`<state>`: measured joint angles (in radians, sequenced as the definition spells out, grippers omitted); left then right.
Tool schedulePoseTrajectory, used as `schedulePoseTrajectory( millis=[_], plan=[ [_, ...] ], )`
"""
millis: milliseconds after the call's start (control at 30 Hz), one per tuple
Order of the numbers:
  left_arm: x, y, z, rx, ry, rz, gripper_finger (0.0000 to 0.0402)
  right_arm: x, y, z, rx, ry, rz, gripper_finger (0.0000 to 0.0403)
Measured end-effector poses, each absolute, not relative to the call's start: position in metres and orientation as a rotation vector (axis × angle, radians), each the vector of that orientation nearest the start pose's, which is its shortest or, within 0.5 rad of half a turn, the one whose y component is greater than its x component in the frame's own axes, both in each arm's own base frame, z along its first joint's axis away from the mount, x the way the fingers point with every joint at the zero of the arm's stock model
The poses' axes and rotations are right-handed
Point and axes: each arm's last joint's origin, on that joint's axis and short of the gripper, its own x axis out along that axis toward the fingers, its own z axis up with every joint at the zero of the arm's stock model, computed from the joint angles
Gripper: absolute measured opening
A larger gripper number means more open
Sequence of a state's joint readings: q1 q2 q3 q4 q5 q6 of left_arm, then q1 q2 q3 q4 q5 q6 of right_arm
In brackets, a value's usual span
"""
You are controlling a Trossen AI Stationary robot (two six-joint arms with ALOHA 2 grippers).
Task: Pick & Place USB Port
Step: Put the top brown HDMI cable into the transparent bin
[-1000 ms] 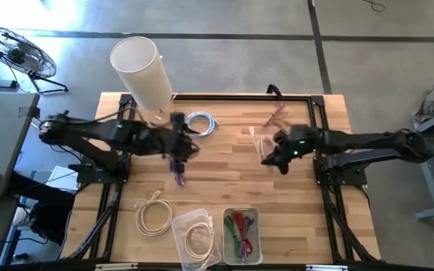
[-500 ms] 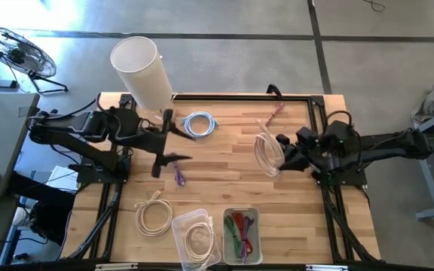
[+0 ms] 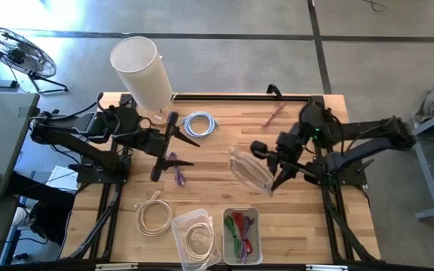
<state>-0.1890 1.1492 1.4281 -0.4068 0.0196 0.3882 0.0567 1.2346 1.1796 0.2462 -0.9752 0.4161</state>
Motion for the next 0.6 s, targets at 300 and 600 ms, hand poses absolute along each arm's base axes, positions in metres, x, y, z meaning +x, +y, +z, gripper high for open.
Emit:
schedulePoseTrajectory(
  millis=[300, 600],
  plan=[
    [0.223, -0.045, 0.459, 0.357, 0.065, -0.272, 0.0232, 0.310, 0.045, 0.456, 0.191, 0.095, 1.212, 0.0036],
    [0.222, -0.046, 0.459, 0.331, 0.058, -0.331, 0.0232, 0.353, 0.047, 0.463, 0.196, 0.135, 1.363, 0.0036]
  ],
)
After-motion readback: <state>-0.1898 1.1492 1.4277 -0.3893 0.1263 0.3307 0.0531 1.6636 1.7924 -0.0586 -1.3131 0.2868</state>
